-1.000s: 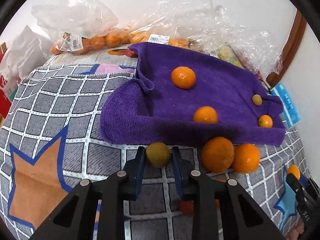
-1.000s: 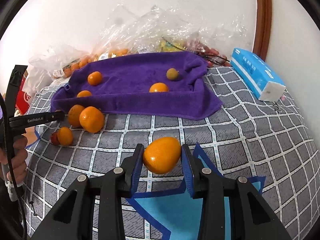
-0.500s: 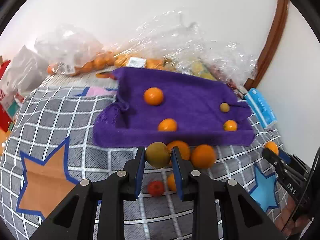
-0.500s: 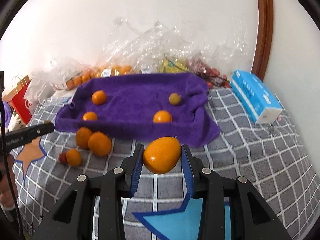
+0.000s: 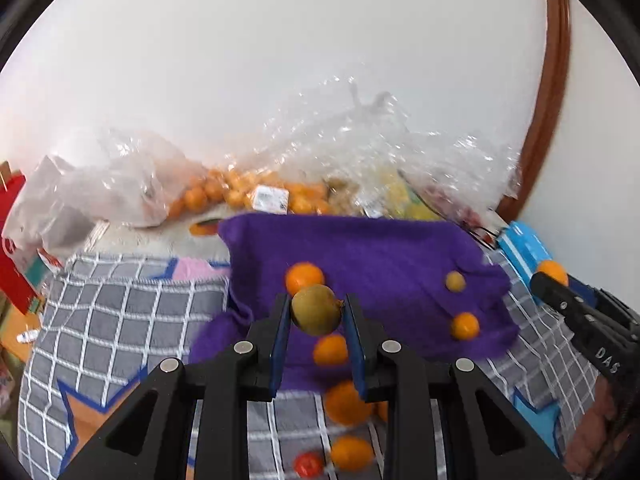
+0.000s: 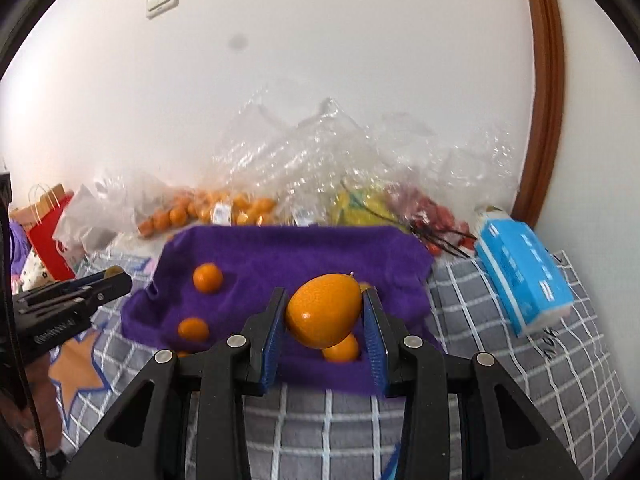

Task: Organize fruits
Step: 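Carry the large orange in the right gripper over the towel while the left carries the yellow-green fruit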

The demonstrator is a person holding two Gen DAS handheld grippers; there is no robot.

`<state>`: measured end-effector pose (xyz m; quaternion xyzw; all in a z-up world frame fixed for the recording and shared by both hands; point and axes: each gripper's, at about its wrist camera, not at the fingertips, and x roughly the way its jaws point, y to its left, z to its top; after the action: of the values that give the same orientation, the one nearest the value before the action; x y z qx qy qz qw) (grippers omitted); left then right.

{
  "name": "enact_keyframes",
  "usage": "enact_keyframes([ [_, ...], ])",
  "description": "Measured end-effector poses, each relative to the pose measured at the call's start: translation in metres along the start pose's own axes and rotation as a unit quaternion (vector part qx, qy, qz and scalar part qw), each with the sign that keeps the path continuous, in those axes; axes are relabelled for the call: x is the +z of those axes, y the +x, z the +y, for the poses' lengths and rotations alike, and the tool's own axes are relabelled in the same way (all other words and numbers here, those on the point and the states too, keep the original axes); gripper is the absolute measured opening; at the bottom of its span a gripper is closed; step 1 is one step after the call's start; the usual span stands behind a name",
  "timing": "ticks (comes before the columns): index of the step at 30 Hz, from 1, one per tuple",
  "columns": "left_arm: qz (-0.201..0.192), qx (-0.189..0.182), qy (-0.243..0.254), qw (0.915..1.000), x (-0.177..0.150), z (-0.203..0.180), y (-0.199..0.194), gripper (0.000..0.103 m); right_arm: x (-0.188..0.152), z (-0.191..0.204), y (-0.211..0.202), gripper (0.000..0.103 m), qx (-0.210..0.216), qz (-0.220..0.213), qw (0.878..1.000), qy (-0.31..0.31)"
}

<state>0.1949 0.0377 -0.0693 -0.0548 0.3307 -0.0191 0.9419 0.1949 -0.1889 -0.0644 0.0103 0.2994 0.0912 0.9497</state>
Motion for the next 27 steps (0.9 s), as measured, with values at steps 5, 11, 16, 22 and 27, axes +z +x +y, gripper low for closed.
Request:
enact_keyframes([
  [5,0.001,0.003,-0.017,0.9999,0.006,0.007,0.019,0.025,0.011,0.000,0.021,0.037,0.002,-0.007,1.000,-0.002],
  [11,0.020,0.018,-0.018,0.9995,-0.004,0.016,0.046,0.025,0.000,-0.009,0.055,0.037,0.009,0.018,1.000,-0.003],
  [16,0.026,0.013,-0.026,0.9992,-0.009,0.022,0.056,0.025,-0.001,-0.028,0.055,0.037,0.000,0.010,1.000,0.012],
  [22,0.033,0.006,-0.032,0.9989,-0.012,0.023,0.065,0.025,-0.003,-0.050,0.058,0.037,-0.006,0.011,0.999,0.047],
  [27,0.037,-0.002,-0.037,0.9986,-0.013,0.025,0.068,0.025,-0.007,-0.051,0.070,0.037,-0.002,0.026,0.998,0.050],
])
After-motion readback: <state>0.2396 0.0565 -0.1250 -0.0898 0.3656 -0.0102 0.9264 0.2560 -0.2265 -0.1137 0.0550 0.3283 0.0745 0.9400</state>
